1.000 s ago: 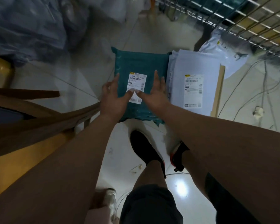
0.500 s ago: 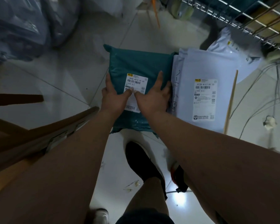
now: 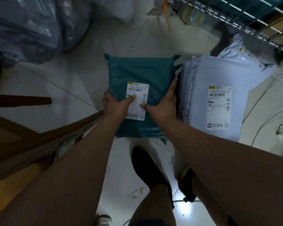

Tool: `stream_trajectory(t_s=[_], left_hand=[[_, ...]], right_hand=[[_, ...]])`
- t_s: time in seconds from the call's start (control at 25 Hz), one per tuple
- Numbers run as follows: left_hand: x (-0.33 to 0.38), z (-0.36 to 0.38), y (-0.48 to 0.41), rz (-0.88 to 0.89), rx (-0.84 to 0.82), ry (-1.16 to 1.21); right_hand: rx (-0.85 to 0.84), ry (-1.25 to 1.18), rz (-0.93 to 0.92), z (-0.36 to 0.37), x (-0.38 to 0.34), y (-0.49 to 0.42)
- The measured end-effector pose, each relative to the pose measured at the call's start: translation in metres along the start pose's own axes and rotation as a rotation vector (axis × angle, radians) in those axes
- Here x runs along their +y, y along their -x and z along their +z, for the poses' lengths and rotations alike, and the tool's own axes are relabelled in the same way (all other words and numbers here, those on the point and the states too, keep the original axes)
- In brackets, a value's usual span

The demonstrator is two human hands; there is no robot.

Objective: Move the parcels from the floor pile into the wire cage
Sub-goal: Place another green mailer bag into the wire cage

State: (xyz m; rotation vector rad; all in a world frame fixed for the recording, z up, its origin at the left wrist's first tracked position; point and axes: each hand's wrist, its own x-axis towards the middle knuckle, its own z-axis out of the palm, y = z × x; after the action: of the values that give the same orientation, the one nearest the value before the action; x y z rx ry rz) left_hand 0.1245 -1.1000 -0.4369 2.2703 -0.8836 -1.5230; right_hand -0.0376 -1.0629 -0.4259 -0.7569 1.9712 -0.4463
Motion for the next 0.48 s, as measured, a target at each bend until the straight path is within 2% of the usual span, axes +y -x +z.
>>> stream_trajectory(t_s=[0.2, 0.48], left_hand=[[0.001, -0.012, 0.036, -0.045, 0.089, 0.001], [0.069, -0.047, 0.110, 0.029, 0.110, 0.006]], right_hand=[[-0.011, 0.096, -0.073, 0.001, -0.020, 0.011], [-0.096, 0.092, -0.113, -0.061, -0.076, 0.052]])
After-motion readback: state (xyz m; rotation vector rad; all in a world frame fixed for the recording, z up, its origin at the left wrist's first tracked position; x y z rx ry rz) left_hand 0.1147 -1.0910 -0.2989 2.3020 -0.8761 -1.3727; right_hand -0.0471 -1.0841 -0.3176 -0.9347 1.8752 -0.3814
